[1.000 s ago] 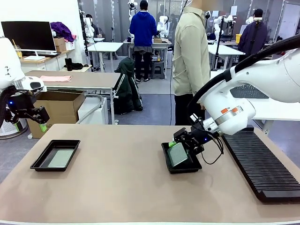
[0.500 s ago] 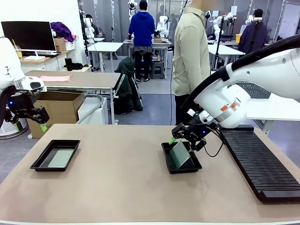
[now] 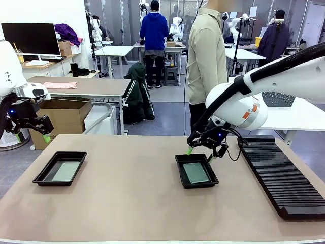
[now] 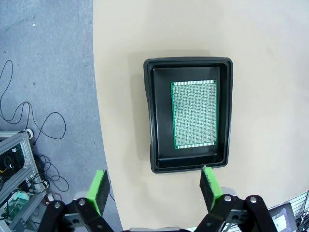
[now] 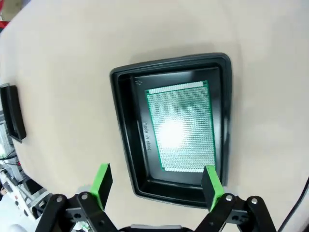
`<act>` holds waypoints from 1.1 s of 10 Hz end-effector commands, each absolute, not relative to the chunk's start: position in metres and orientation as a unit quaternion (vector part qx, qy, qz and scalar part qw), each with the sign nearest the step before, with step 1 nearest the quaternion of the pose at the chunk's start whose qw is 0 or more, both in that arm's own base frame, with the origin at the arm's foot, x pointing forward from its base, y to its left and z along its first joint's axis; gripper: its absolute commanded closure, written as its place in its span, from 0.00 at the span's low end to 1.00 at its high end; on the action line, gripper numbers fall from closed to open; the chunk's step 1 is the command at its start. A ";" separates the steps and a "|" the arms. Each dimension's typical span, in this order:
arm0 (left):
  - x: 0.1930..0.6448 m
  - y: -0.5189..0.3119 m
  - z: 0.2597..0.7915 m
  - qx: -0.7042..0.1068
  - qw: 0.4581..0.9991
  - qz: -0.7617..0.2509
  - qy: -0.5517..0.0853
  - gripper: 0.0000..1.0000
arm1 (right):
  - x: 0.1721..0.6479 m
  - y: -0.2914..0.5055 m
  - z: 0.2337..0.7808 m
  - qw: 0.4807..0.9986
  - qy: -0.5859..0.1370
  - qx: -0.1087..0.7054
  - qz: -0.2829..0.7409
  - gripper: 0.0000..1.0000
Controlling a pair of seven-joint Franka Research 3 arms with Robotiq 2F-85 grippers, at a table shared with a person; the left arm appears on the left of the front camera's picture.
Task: Inspect and transfer BCBs to ESD trays.
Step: Pick up the Blank PCB from the PCB Rack and place it in the right ESD tray.
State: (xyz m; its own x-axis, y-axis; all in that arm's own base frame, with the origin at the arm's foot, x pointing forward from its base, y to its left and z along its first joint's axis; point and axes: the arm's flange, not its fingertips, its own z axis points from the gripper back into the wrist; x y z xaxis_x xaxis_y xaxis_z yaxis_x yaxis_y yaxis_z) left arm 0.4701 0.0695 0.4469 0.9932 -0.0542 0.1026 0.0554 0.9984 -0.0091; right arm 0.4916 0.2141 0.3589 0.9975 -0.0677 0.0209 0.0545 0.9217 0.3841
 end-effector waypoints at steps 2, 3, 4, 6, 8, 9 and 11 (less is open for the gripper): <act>0.470 0.070 0.446 -0.005 0.998 -0.026 -0.053 0.00 | 0.491 0.227 0.377 0.987 -0.001 0.157 -0.036 0.02; 0.470 0.070 0.446 -0.005 0.998 -0.026 -0.053 0.00 | 0.489 0.227 0.380 0.988 -0.002 0.147 -0.038 0.02; 0.470 0.070 0.446 -0.005 0.998 -0.026 -0.053 0.00 | 0.486 0.227 0.382 0.990 -0.003 0.136 -0.043 0.02; 0.470 0.070 0.446 -0.005 0.998 -0.026 -0.053 0.00 | 0.481 0.227 0.385 0.992 -0.007 0.119 -0.051 0.02; 0.470 0.070 0.446 -0.005 0.998 -0.026 -0.053 0.00 | 0.481 0.227 0.387 0.992 -0.019 0.114 -0.043 0.02; 0.470 0.070 0.446 -0.005 0.998 -0.026 -0.053 0.00 | 0.487 0.221 0.383 0.990 -0.009 0.133 -0.042 0.02; 0.470 0.070 0.446 -0.005 0.998 -0.026 -0.053 0.00 | 0.487 0.221 0.383 0.990 -0.009 0.133 -0.042 0.02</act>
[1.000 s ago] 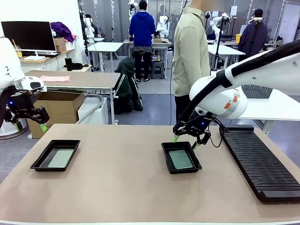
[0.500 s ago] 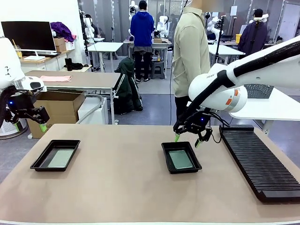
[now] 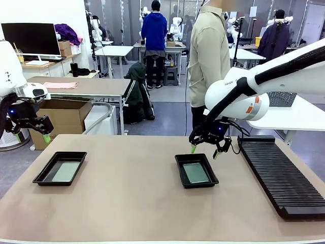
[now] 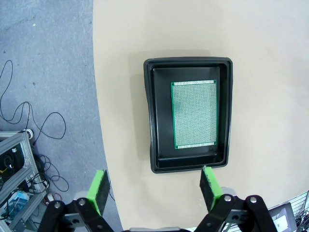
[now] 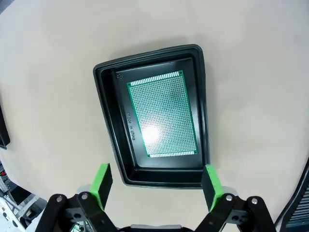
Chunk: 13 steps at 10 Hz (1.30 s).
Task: Inspect and transfer BCBs to ESD trays.
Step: Pick up the Blank PCB from the PCB Rack and place it in the right ESD tray, then pick up the ESD tray and place it on the left side of the table.
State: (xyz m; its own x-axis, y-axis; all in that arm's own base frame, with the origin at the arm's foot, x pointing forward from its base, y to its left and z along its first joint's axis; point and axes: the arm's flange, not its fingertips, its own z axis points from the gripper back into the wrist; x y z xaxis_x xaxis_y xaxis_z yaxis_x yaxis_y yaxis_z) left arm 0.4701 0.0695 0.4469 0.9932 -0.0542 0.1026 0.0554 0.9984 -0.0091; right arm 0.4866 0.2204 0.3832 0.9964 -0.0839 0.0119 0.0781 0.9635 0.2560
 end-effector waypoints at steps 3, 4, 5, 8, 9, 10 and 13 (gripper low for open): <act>0.470 0.070 0.446 -0.005 0.998 -0.026 -0.053 0.00 | 0.487 0.221 0.383 0.990 -0.009 0.133 -0.042 0.02; 0.470 0.070 0.446 -0.005 0.998 -0.026 -0.053 0.00 | 0.487 0.221 0.383 0.990 -0.009 0.133 -0.042 0.02; 0.470 0.070 0.446 -0.005 0.998 -0.026 -0.053 0.00 | 0.487 0.221 0.383 0.990 -0.009 0.133 -0.042 0.02; 0.470 0.070 0.446 -0.005 0.998 -0.026 -0.053 0.00 | 0.487 0.221 0.383 0.990 -0.009 0.133 -0.042 0.02; 0.470 0.070 0.446 -0.005 0.998 -0.026 -0.053 0.00 | 0.487 0.221 0.383 0.990 -0.009 0.133 -0.042 0.02; 0.470 0.070 0.446 -0.005 0.998 -0.026 -0.053 0.00 | 0.487 0.221 0.383 0.990 -0.009 0.133 -0.042 0.02; 0.463 0.053 0.456 -0.014 0.999 -0.028 -0.044 0.00 | 0.479 0.205 0.389 0.988 -0.010 0.147 -0.041 0.02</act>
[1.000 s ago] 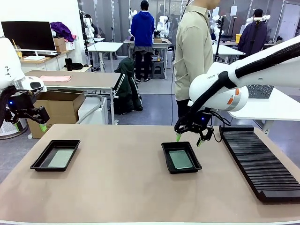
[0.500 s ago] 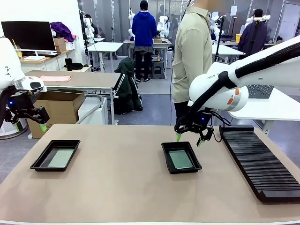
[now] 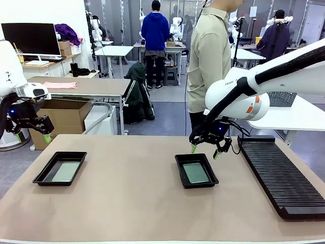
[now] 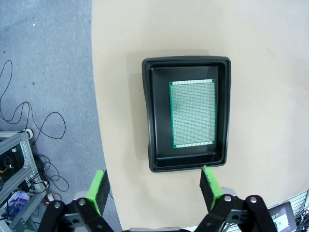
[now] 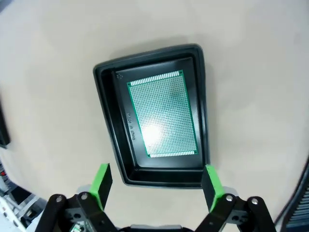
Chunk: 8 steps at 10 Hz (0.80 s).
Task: Inspect and transfer BCBs to ESD trays.
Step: Pick up the ESD tray and place it on the left side of the table.
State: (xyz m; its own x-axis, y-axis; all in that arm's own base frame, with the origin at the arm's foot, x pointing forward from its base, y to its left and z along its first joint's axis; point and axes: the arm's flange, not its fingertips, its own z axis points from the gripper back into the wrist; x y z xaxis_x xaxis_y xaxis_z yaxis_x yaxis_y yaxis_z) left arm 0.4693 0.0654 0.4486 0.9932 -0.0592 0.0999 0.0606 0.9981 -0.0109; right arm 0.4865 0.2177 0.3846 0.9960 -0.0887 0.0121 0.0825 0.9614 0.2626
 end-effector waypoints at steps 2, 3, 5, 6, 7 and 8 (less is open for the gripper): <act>0.447 0.021 0.478 -0.024 0.999 -0.004 -0.037 0.00 | 0.467 0.174 0.401 0.981 -0.018 0.191 -0.037 0.02; 0.442 0.008 0.488 -0.023 0.999 0.008 -0.039 0.00 | 0.462 0.161 0.405 0.978 -0.019 0.205 -0.035 0.02; 0.434 -0.016 0.501 -0.027 0.999 0.020 -0.042 0.00 | 0.456 0.135 0.410 0.971 -0.024 0.238 -0.033 0.02; 0.429 -0.031 0.507 -0.023 0.999 0.023 -0.044 0.00 | 0.453 0.124 0.411 0.968 -0.025 0.249 -0.031 0.02; 0.423 -0.052 0.516 -0.019 0.998 0.024 -0.048 0.00 | 0.450 0.109 0.412 0.964 -0.029 0.263 -0.030 0.02; 0.419 -0.071 0.526 -0.011 0.998 0.023 -0.058 0.00 | 0.448 0.096 0.412 0.961 -0.035 0.272 -0.027 0.02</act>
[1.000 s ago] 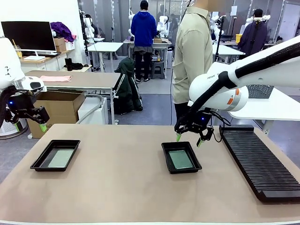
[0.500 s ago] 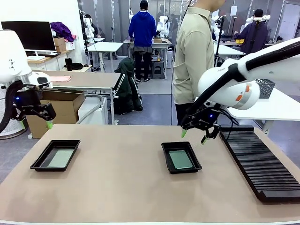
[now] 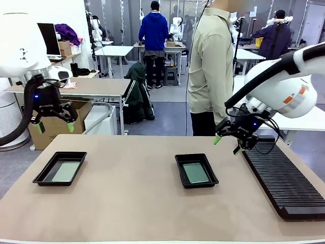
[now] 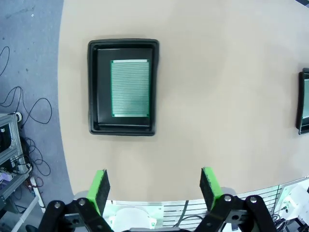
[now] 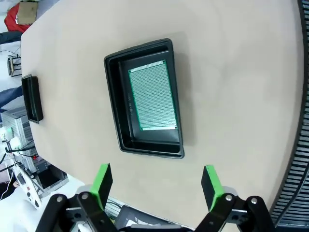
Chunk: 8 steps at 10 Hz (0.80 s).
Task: Inspect and transfer BCBs to ESD trays.
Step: Pick up the ESD tray and place it on the left side of the table.
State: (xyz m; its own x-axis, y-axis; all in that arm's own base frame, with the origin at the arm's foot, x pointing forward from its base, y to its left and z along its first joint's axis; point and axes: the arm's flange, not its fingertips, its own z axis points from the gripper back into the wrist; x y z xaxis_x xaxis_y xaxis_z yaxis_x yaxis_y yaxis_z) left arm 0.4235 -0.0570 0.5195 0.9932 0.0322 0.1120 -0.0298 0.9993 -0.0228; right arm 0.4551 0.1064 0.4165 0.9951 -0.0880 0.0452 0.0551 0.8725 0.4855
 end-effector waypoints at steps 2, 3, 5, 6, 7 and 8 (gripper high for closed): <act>0.411 -0.114 0.538 0.006 0.997 0.012 -0.074 0.00 | 0.447 0.076 0.408 0.957 -0.037 0.286 -0.019 0.02; 0.409 -0.136 0.539 0.007 0.997 0.017 -0.075 0.00 | 0.448 0.064 0.407 0.954 -0.044 0.296 -0.015 0.02; 0.403 -0.172 0.540 0.015 0.996 0.033 -0.080 0.00 | 0.450 0.044 0.403 0.946 -0.056 0.319 0.000 0.02; 0.400 -0.190 0.539 0.014 0.995 0.047 -0.086 0.00 | 0.450 0.036 0.402 0.944 -0.056 0.324 0.004 0.02; 0.399 -0.212 0.536 0.006 0.994 0.055 -0.089 0.00 | 0.449 0.027 0.401 0.942 -0.058 0.331 0.013 0.02; 0.398 -0.229 0.532 -0.001 0.993 0.065 -0.096 0.00 | 0.448 0.019 0.401 0.940 -0.057 0.337 0.022 0.02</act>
